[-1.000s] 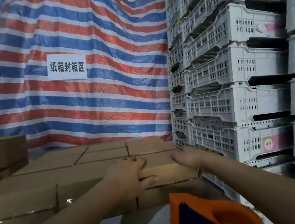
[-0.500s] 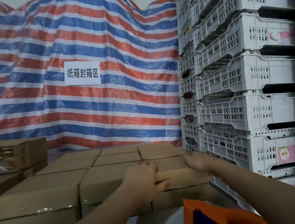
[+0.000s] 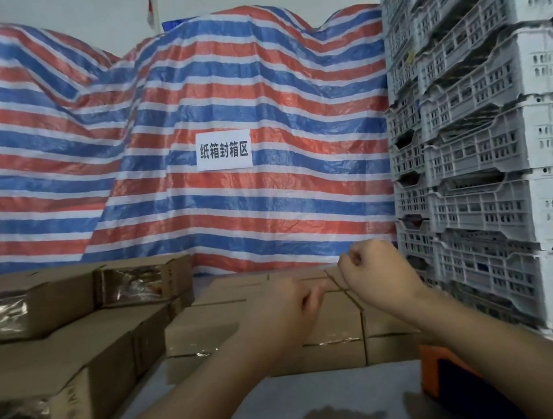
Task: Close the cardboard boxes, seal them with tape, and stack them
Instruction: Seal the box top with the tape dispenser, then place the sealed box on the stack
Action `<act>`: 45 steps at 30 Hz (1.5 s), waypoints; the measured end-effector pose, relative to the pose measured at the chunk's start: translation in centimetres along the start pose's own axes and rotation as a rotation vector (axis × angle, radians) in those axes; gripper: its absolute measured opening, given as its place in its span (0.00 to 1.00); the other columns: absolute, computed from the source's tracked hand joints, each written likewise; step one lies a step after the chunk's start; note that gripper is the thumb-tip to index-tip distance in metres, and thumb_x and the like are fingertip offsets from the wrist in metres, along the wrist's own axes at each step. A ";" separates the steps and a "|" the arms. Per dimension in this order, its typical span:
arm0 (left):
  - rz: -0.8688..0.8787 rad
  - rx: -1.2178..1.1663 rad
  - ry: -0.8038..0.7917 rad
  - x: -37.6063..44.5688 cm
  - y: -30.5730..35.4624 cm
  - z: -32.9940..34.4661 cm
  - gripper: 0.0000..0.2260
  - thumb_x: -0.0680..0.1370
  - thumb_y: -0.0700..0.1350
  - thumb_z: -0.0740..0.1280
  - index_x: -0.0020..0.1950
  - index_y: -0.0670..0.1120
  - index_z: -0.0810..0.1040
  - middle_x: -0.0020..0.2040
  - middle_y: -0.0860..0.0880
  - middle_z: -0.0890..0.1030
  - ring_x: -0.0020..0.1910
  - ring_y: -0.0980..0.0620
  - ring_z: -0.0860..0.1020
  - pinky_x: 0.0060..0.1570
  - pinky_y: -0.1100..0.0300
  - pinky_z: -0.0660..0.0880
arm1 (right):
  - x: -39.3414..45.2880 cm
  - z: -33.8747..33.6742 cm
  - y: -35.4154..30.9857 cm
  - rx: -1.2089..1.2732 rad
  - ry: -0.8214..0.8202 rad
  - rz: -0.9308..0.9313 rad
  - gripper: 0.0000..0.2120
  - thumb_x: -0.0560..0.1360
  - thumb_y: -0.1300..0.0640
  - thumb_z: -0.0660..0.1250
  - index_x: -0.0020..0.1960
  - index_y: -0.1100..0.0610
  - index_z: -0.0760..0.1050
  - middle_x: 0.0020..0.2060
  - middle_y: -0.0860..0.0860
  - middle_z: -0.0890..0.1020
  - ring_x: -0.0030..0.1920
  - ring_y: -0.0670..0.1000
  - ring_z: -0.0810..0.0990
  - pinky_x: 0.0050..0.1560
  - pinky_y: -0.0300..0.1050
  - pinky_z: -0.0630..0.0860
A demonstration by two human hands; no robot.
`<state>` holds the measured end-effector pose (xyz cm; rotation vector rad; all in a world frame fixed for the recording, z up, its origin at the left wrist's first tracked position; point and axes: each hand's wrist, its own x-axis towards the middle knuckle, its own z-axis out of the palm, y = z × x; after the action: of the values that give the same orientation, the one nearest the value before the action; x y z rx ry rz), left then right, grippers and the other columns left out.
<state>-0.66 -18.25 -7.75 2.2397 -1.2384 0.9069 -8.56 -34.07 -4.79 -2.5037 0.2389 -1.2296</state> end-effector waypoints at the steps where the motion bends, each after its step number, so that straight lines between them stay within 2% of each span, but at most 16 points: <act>1: -0.019 -0.007 -0.021 -1.3 -0.5 -0.3 0.21 0.83 0.55 0.57 0.31 0.50 0.67 0.27 0.54 0.70 0.30 0.57 0.75 0.34 0.65 0.73 | -1.1 0.6 -0.8 0.054 0.018 0.013 0.22 0.79 0.56 0.62 0.26 0.55 0.64 0.21 0.47 0.69 0.24 0.45 0.71 0.24 0.37 0.64; 3: -0.094 -0.069 -0.063 -4.0 -1.7 -0.3 0.19 0.83 0.56 0.56 0.33 0.50 0.67 0.30 0.53 0.71 0.34 0.52 0.75 0.40 0.55 0.74 | -3.1 2.4 -1.9 0.175 -0.006 0.041 0.24 0.79 0.56 0.62 0.25 0.55 0.65 0.19 0.46 0.71 0.25 0.41 0.73 0.24 0.34 0.66; 6: -0.176 -0.116 -0.084 -7.8 -3.9 0.0 0.14 0.83 0.56 0.55 0.38 0.57 0.67 0.36 0.56 0.72 0.37 0.58 0.74 0.39 0.59 0.72 | -5.6 5.4 -2.8 0.279 -0.090 0.079 0.26 0.81 0.50 0.61 0.24 0.55 0.70 0.19 0.45 0.72 0.24 0.43 0.73 0.28 0.39 0.67; 9: -0.253 -0.061 -0.104 -10.3 -6.6 0.9 0.18 0.83 0.57 0.56 0.38 0.49 0.72 0.32 0.53 0.73 0.34 0.55 0.74 0.39 0.55 0.72 | -7.5 8.2 -3.4 0.345 -0.094 0.085 0.26 0.82 0.47 0.59 0.25 0.45 0.74 0.18 0.45 0.71 0.21 0.43 0.70 0.27 0.40 0.64; 13: -0.464 -0.178 -0.121 -12.4 -9.3 2.5 0.25 0.81 0.61 0.57 0.39 0.43 0.79 0.32 0.49 0.78 0.32 0.54 0.77 0.42 0.54 0.75 | -9.8 11.8 -2.5 0.326 -0.175 0.180 0.28 0.83 0.46 0.59 0.24 0.47 0.71 0.18 0.45 0.69 0.22 0.42 0.68 0.25 0.38 0.61; 16: -0.480 -0.180 -0.088 -12.8 -10.2 2.9 0.22 0.82 0.59 0.57 0.39 0.44 0.78 0.33 0.49 0.77 0.36 0.53 0.78 0.43 0.56 0.73 | -10.5 13.1 -1.8 0.288 -0.235 0.221 0.29 0.82 0.44 0.59 0.25 0.54 0.65 0.18 0.45 0.66 0.22 0.42 0.65 0.29 0.41 0.62; 20: -0.456 -0.215 -0.094 -12.9 -10.0 2.8 0.11 0.84 0.52 0.57 0.46 0.50 0.73 0.42 0.52 0.77 0.43 0.56 0.76 0.44 0.62 0.70 | -10.5 12.9 -1.7 0.248 -0.254 0.146 0.28 0.82 0.45 0.59 0.24 0.53 0.65 0.19 0.46 0.66 0.25 0.43 0.67 0.31 0.43 0.64; 22: -0.459 -0.243 -0.136 -13.0 -9.5 2.3 0.12 0.84 0.53 0.57 0.44 0.52 0.75 0.42 0.53 0.78 0.44 0.57 0.77 0.45 0.62 0.70 | -10.6 12.6 -2.0 0.230 -0.276 0.149 0.28 0.82 0.45 0.59 0.24 0.51 0.66 0.20 0.47 0.67 0.27 0.44 0.70 0.32 0.43 0.66; 25: -0.465 -0.245 -0.203 -13.0 -9.1 1.9 0.21 0.83 0.56 0.57 0.39 0.44 0.77 0.36 0.48 0.79 0.38 0.53 0.78 0.42 0.57 0.72 | -10.7 12.5 -2.3 0.203 -0.265 0.160 0.29 0.82 0.45 0.60 0.24 0.54 0.63 0.20 0.46 0.69 0.26 0.44 0.70 0.32 0.42 0.66; 28: -0.548 -0.299 -0.132 -13.3 -8.5 1.4 0.29 0.81 0.65 0.53 0.32 0.44 0.73 0.27 0.48 0.73 0.27 0.54 0.72 0.32 0.57 0.67 | -10.9 12.6 -2.5 0.217 -0.237 0.114 0.29 0.82 0.47 0.61 0.24 0.54 0.63 0.20 0.46 0.71 0.26 0.46 0.71 0.31 0.44 0.66; 30: -0.598 -0.290 -0.113 -13.4 -8.6 1.1 0.33 0.80 0.67 0.50 0.35 0.42 0.78 0.30 0.48 0.79 0.30 0.54 0.77 0.34 0.58 0.71 | -10.3 12.6 -3.0 0.222 -0.216 0.061 0.27 0.81 0.48 0.62 0.25 0.54 0.64 0.21 0.46 0.73 0.26 0.47 0.73 0.31 0.45 0.66; 33: -0.489 -0.287 -0.028 -12.5 -9.6 -0.1 0.21 0.83 0.57 0.58 0.42 0.45 0.82 0.34 0.50 0.82 0.34 0.59 0.79 0.40 0.59 0.77 | -8.3 12.3 -5.2 0.224 -0.157 -0.022 0.25 0.81 0.46 0.61 0.27 0.53 0.67 0.25 0.45 0.76 0.28 0.44 0.75 0.29 0.39 0.65; 36: -0.319 -0.335 0.052 -10.9 -11.4 -3.2 0.09 0.81 0.44 0.64 0.46 0.47 0.83 0.36 0.56 0.80 0.34 0.69 0.76 0.34 0.71 0.71 | -5.6 12.4 -9.3 0.295 -0.142 -0.097 0.20 0.77 0.40 0.55 0.32 0.48 0.73 0.30 0.40 0.80 0.34 0.40 0.78 0.29 0.40 0.69; 41: -0.458 -0.138 0.248 -8.2 -17.1 -10.5 0.29 0.82 0.62 0.50 0.29 0.49 0.75 0.24 0.53 0.75 0.24 0.60 0.75 0.30 0.62 0.68 | 0.1 16.5 -17.3 0.438 -0.104 -0.275 0.08 0.80 0.44 0.61 0.43 0.44 0.74 0.40 0.40 0.78 0.44 0.36 0.77 0.35 0.30 0.70; 43: -0.440 0.074 0.368 -7.6 -20.6 -13.0 0.33 0.82 0.63 0.45 0.27 0.48 0.74 0.24 0.52 0.75 0.27 0.59 0.76 0.35 0.58 0.70 | 2.4 18.9 -20.6 0.436 -0.069 -0.325 0.08 0.79 0.43 0.60 0.48 0.45 0.74 0.43 0.39 0.77 0.45 0.40 0.76 0.41 0.31 0.68; 45: -0.457 0.247 0.357 -7.2 -24.4 -14.9 0.27 0.83 0.58 0.48 0.35 0.49 0.77 0.33 0.52 0.80 0.38 0.54 0.79 0.50 0.51 0.73 | 4.5 21.2 -23.6 0.423 -0.080 -0.352 0.12 0.79 0.41 0.59 0.56 0.47 0.74 0.48 0.39 0.75 0.48 0.40 0.74 0.48 0.35 0.70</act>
<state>12.41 7.84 -3.68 2.2676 -0.4500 1.2451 11.00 -8.65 -4.77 -2.2664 -0.4556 -1.1512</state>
